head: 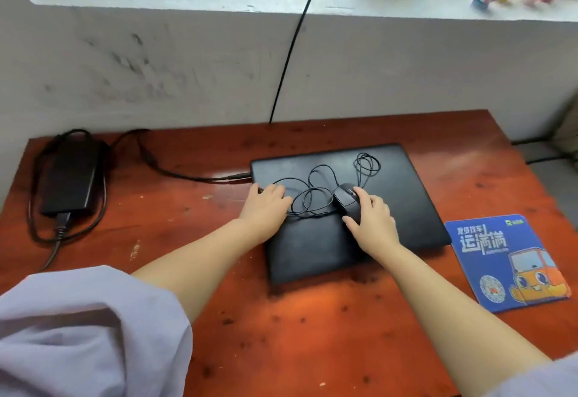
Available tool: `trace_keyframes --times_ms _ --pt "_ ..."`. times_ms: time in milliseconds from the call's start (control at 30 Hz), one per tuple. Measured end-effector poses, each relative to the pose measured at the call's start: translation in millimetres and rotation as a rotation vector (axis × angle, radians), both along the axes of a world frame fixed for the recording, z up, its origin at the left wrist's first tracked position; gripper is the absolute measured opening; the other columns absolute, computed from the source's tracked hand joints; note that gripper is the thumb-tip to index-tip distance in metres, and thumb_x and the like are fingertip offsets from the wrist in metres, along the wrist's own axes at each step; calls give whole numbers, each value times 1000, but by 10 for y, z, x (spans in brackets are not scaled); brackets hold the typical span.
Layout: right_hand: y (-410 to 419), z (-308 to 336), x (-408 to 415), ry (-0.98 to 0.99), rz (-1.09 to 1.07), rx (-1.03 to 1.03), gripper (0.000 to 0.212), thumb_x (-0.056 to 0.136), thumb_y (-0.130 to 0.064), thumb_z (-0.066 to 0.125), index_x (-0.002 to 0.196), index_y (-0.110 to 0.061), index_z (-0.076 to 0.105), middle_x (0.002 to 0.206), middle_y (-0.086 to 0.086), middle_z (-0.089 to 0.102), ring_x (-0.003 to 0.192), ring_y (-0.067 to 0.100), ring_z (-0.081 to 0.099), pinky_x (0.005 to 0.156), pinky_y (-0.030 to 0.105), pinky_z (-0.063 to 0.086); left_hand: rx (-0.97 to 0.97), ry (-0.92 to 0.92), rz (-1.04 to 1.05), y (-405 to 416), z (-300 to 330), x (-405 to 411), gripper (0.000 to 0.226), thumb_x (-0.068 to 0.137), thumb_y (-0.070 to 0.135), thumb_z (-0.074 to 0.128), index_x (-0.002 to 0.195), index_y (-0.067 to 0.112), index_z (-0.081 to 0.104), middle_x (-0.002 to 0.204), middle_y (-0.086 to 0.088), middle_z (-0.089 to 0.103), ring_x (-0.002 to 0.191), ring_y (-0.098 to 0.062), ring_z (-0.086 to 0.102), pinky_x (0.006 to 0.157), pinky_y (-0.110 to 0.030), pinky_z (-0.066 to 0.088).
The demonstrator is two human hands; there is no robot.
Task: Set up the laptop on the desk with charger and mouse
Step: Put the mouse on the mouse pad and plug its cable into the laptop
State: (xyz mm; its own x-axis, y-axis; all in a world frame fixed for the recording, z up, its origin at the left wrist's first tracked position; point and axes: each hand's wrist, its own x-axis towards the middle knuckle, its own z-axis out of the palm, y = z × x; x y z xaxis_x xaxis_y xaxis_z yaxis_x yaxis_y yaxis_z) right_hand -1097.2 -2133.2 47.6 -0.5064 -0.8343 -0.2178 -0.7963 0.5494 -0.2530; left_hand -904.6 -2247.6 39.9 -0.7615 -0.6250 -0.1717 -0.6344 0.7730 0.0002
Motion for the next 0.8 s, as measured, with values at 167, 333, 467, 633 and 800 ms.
trace_keyframes --times_ms 167,333,467,633,800 --pt "30 144 -301 -63 -24 -139 63 90 -30 56 144 -25 25 139 10 37 126 30 35 98 43 39 129 94 108 75 121 -166 13 96 15 37 103 12 48 100 -12 69 87 -34 63 71 -37 40" --pt "206 325 -959 -30 -61 -244 64 87 -25 60 143 -20 29 134 15 41 121 35 38 99 42 36 576 332 447 225 344 -824 20 97 18 36 86 13 52 88 -15 65 79 -35 61 65 -33 48" --pt "425 411 -1615 -27 -79 -265 65 87 -24 60 144 -20 29 133 17 41 121 36 37 99 42 36 1098 645 742 403 340 -1648 15 97 11 36 86 11 45 61 -3 43 46 -15 37 49 -24 48" --pt "906 443 -2479 -19 -130 -209 64 86 -30 61 142 -22 31 128 14 43 118 32 39 93 42 42 1087 953 824 572 397 -2732 16 98 9 32 87 13 43 63 -2 42 51 -13 37 54 -26 40" --pt "1602 256 -2922 -3 -172 -13 67 83 -44 60 140 -25 29 122 9 45 116 27 41 91 37 43 1046 1011 706 744 518 -3655 21 95 4 29 99 19 44 62 0 49 54 -14 40 52 -25 31"
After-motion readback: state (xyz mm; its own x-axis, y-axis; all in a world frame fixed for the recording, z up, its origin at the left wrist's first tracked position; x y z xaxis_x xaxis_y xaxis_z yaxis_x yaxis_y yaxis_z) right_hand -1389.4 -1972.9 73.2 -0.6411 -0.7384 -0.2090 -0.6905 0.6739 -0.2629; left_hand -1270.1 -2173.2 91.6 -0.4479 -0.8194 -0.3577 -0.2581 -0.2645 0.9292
